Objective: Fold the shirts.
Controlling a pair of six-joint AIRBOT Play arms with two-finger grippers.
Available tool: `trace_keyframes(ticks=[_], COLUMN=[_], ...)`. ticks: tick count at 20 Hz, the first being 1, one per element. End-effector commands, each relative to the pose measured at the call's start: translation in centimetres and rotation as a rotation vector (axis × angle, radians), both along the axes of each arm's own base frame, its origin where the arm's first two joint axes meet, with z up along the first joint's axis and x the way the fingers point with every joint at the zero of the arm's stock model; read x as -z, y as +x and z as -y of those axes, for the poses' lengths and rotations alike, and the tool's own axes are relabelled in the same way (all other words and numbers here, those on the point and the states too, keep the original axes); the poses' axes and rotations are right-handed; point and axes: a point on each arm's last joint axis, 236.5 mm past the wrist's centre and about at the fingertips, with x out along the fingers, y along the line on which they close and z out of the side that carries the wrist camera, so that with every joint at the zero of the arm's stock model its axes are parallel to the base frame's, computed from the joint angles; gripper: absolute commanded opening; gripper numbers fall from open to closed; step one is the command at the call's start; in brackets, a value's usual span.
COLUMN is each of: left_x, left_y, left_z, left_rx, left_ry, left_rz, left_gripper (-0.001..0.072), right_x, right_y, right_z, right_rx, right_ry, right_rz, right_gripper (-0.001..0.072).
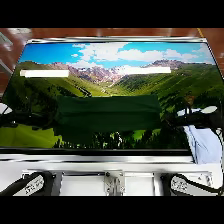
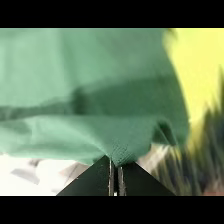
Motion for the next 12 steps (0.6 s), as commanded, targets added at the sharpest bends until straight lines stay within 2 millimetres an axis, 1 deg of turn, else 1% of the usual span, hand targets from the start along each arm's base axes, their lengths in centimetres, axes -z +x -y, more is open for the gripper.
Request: trace_keyframes(ticks=[1,2,3,5,9,12], left_x=[-0.8,-1.0,-1.0,-0.8,0.4,1.1], left_y=[4.1,5.4,6.8,9.3,13.9,16.5], left_z=[-1.1,-1.4,-1.7,-1.6,-1.7,-2.1], left_rx=[-0.006,-0.005,-0.008,-0.019,-0.054,-0.072], left_ry=[0.009,0.011,0.006,-0.029,-0.09,-0.105], left_rz=[0.032,0.039,0.047,0.046,0.055,0.06], left_gripper=[0.0044,0.0044,0.0044,0.0044,0.0044,0.0044], right_x=[-2.7,-3.2,-3.4,-3.1,-1.5,-0.1], right_y=[5.9,7.5,8.6,10.5,14.0,15.9], right_z=[-0.4,0.0,0.2,-0.4,-1.7,-1.3], right_rx=[0.009,0.026,0.031,0.014,0.005,0.051], right_ry=[-0.116,-0.16,-0.182,-0.184,-0.186,-0.195], right_rz=[0.16,0.19,0.199,0.204,0.21,0.216], right_gripper=[0.006,0.006,0.0061,0.006,0.006,0.006])
